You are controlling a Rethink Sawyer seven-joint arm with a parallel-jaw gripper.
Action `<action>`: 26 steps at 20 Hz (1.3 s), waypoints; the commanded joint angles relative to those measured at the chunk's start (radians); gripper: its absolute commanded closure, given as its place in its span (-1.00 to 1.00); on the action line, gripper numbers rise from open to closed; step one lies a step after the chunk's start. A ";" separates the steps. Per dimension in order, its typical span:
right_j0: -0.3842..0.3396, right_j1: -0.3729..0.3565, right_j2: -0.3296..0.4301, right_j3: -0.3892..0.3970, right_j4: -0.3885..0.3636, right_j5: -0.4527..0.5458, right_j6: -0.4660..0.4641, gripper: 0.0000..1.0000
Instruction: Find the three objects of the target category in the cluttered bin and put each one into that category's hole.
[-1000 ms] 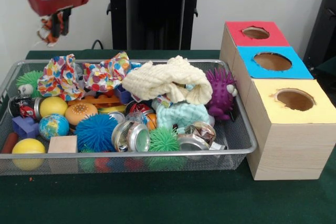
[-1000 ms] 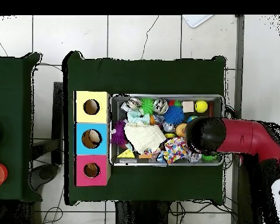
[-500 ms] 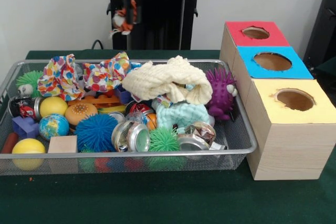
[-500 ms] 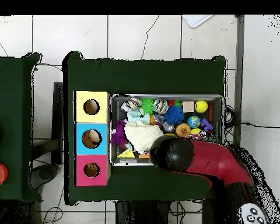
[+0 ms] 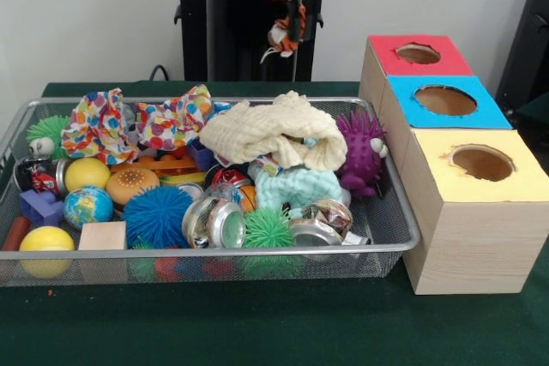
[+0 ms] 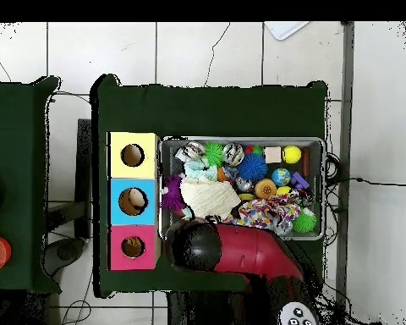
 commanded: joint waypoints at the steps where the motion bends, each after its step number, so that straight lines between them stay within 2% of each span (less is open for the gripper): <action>1: 0.034 0.019 -0.046 0.124 0.120 -0.018 0.356 1.00; 6: 0.087 -0.059 -0.062 0.192 0.152 -0.001 0.407 1.00; 8: 0.126 -0.122 -0.079 0.215 0.170 0.043 0.436 1.00; 11: 0.176 -0.151 -0.093 0.216 0.202 0.073 0.482 1.00; 14: 0.227 -0.151 -0.099 0.199 0.237 0.085 0.527 1.00; 22: 0.329 -0.139 -0.132 0.090 0.273 0.186 0.613 1.00; 24: 0.352 -0.143 -0.137 0.068 0.268 0.185 0.626 1.00; 26: 0.367 -0.114 -0.143 0.006 0.249 0.193 0.643 1.00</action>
